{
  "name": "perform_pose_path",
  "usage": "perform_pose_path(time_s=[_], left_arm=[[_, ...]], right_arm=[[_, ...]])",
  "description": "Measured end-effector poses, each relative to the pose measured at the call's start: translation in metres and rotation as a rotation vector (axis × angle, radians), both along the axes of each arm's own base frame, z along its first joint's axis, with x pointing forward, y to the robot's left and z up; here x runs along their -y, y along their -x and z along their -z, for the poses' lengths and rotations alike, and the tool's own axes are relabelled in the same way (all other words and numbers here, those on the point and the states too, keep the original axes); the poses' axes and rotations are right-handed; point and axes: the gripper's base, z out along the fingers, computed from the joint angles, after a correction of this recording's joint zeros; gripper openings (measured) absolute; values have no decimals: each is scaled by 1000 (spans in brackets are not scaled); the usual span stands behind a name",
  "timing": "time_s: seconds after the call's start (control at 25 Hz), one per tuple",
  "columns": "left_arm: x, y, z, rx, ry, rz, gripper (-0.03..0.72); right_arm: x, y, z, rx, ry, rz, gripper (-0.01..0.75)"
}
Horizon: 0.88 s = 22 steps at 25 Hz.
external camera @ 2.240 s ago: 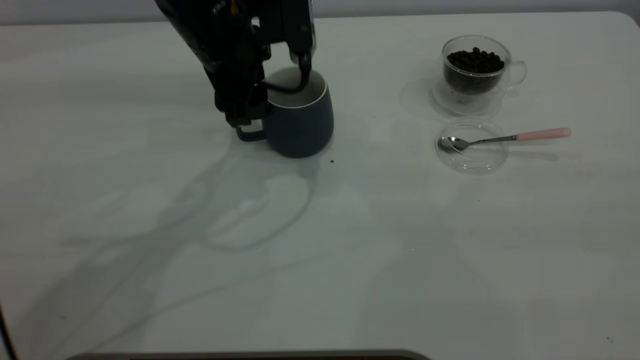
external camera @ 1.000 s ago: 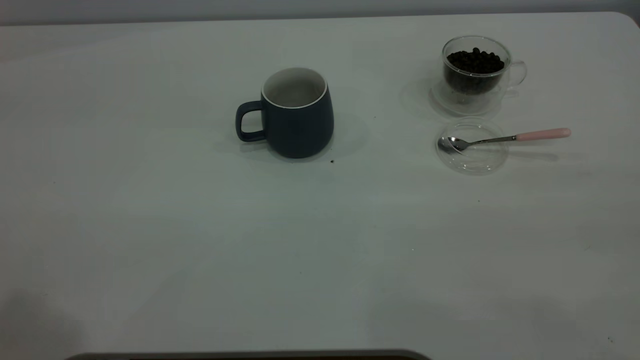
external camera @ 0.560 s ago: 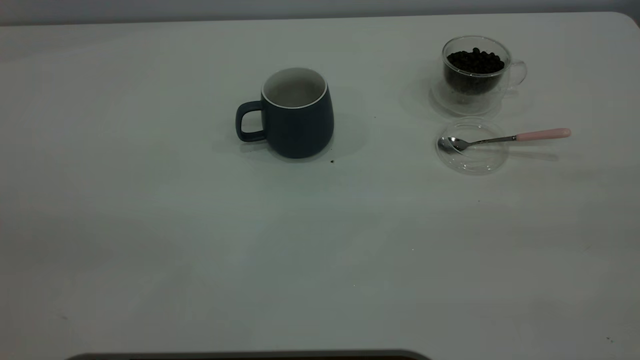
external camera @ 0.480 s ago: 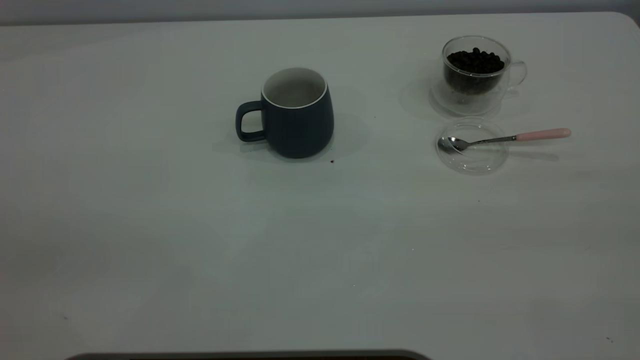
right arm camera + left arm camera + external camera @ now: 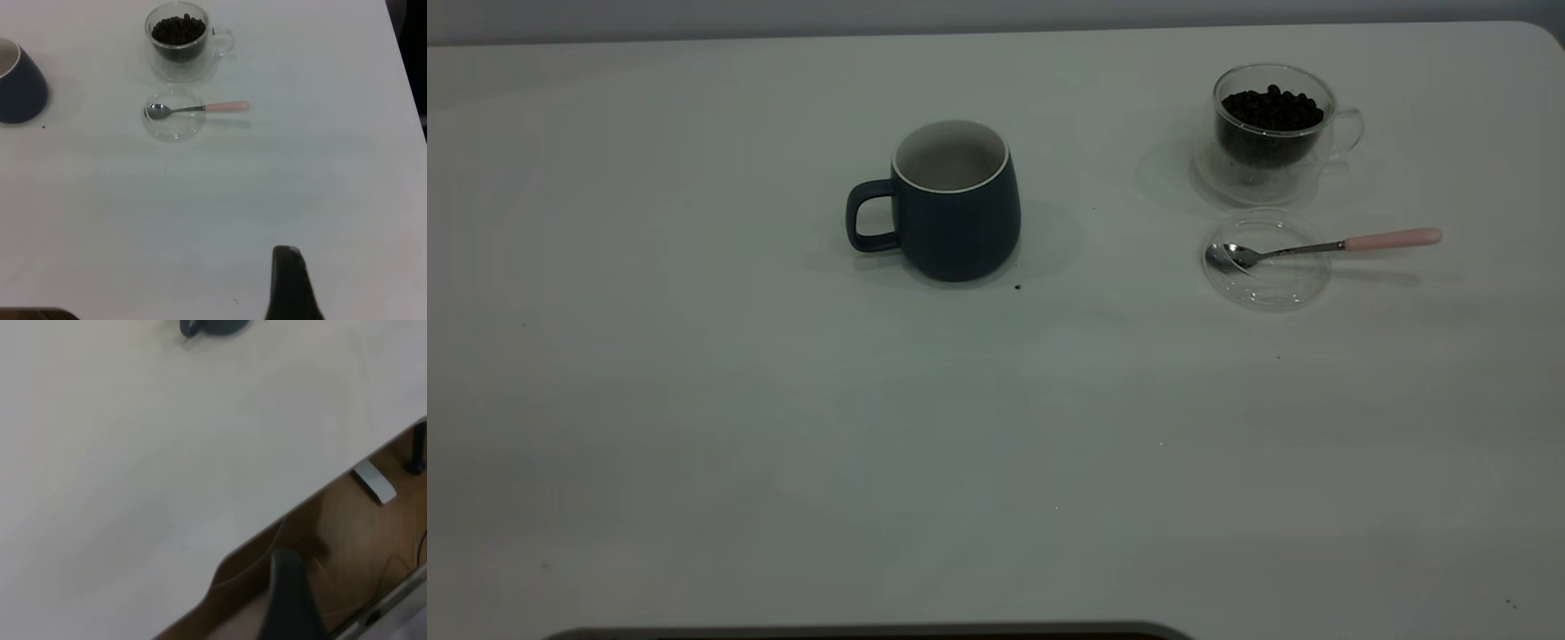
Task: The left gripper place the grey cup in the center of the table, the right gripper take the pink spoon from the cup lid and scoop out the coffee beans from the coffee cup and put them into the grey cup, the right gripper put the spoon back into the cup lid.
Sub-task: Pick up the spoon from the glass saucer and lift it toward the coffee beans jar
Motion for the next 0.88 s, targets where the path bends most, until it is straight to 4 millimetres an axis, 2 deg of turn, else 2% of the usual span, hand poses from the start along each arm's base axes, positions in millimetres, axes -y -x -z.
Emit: perform_pose_path(time_s=[0.12, 0.44, 0.88], left_arm=[[0, 1, 0, 9, 7, -40, 569], [3, 1, 0, 12, 7, -400, 569], [4, 0, 0, 12, 8, -438, 569]], right_arm=[[0, 0, 0, 0, 0, 0, 537], [0, 0, 0, 0, 0, 0, 537], [0, 0, 0, 0, 0, 0, 537]])
